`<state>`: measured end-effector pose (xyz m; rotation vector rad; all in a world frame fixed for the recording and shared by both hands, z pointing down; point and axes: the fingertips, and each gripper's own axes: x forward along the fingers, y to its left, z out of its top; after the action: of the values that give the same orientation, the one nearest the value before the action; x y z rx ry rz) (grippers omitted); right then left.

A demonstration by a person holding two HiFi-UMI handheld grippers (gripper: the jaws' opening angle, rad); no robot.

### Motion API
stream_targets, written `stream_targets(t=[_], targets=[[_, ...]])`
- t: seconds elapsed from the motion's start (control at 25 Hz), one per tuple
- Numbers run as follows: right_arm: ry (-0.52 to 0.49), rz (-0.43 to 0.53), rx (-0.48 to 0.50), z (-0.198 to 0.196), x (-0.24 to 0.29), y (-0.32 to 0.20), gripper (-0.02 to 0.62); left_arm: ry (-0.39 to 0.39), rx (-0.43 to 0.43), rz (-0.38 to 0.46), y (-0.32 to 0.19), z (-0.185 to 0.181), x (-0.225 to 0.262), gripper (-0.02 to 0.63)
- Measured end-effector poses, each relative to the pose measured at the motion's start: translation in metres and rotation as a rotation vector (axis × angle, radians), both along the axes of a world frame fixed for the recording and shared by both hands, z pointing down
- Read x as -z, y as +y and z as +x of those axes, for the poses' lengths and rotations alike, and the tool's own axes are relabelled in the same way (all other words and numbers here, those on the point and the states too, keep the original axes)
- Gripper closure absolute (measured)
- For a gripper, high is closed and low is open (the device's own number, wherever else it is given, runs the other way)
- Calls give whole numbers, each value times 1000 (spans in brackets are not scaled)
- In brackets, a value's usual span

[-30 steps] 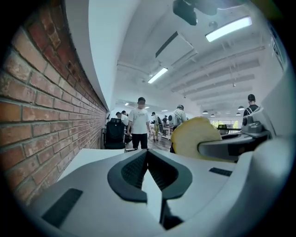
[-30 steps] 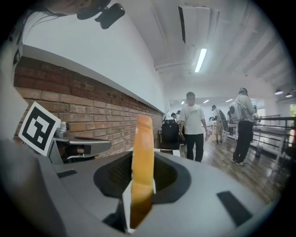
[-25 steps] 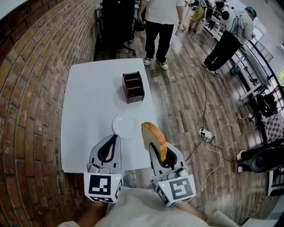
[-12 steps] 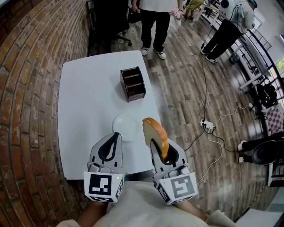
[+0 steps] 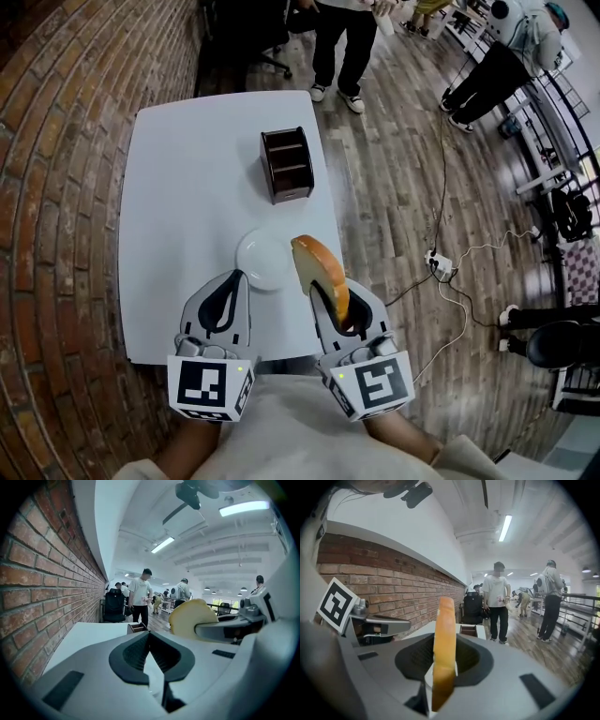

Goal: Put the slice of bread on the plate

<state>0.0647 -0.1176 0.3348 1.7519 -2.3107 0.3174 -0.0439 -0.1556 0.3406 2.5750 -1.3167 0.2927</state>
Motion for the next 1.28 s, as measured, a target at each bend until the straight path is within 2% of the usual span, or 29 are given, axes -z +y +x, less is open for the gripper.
stream_targets(t=[0.64,1.28], targets=[[-50,-75,107,-14,-54,-49,502,-52,67,-39,-25,-8,-31,597],[-76,-251,224,-52,-137,-76,502,-86,112,-112,-30,-26,-55,597]])
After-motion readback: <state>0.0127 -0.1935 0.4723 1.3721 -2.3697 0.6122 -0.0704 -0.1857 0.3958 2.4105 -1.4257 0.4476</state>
